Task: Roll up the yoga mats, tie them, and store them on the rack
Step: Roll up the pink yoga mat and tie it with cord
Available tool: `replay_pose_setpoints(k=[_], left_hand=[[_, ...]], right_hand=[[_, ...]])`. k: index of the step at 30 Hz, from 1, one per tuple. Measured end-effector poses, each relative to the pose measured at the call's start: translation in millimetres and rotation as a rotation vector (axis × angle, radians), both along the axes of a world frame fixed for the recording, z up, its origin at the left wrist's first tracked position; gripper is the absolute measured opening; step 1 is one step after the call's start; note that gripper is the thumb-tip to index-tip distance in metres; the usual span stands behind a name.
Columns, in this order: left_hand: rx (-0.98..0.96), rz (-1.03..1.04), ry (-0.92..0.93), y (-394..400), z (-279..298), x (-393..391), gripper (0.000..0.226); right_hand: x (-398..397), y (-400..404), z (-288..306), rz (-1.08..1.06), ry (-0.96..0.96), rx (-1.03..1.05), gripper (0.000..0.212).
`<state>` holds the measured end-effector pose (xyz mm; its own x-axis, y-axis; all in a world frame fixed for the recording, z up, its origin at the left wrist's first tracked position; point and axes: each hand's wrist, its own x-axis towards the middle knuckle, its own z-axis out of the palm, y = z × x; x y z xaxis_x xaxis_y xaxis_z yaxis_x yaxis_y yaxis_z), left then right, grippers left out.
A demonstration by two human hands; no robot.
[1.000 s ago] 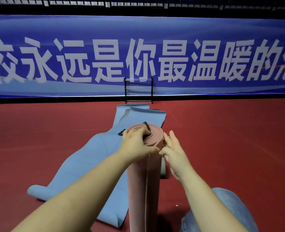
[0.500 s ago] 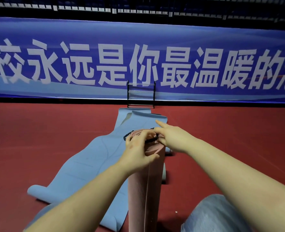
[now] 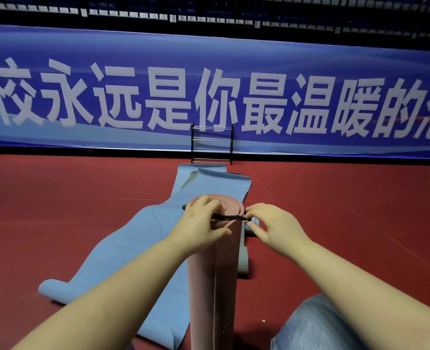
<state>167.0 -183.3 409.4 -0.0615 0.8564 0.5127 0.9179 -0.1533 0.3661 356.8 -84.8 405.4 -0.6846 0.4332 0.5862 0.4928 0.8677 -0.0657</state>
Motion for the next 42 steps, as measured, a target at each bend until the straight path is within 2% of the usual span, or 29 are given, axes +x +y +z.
replay_pose_setpoints(k=[2,8,11,14,17,20,22,24,26,28,37,42], left_hand=[[0.024,-0.004,0.008,1,0,2,0.039],[0.132,-0.038,0.019,3,-6,4,0.028],[0.193,-0.047,0.042,5,-12,3,0.035],[0.212,-0.055,0.043,5,-14,2,0.038],[0.262,-0.081,0.043,3,-17,2,0.038],[0.264,-0.088,0.017,-1,-20,-2,0.036],[0.257,-0.104,-0.012,-5,-20,-3,0.036],[0.255,-0.150,-0.024,-9,-18,-4,0.040],[0.233,-0.186,-0.041,-13,-14,-8,0.041],[0.228,-0.182,-0.033,-16,-12,-18,0.039],[0.254,-0.083,0.203,-18,-7,-44,0.034],[0.388,-0.068,0.408,-15,-1,-48,0.024]], right_hand=[[3,-3,-17,0.012,0.051,0.034,0.026],[-5,-21,-51,0.064,0.143,0.052,0.022],[-9,-25,-43,0.038,0.244,-0.059,0.024],[-11,-22,-32,-0.027,0.336,-0.294,0.024],[-14,-19,-21,-0.065,0.274,-0.345,0.046],[-17,-13,-9,-0.075,0.207,-0.115,0.066],[-18,-8,-2,-0.028,0.121,-0.110,0.060],[-20,-6,0,0.050,0.081,-0.285,0.052],[-21,-6,-2,0.092,0.121,-0.434,0.051],[-21,-6,-4,0.091,0.151,-0.446,0.050],[-27,-8,-4,0.087,0.181,-0.455,0.047],[-26,-8,-4,0.058,0.171,-0.460,0.046]])
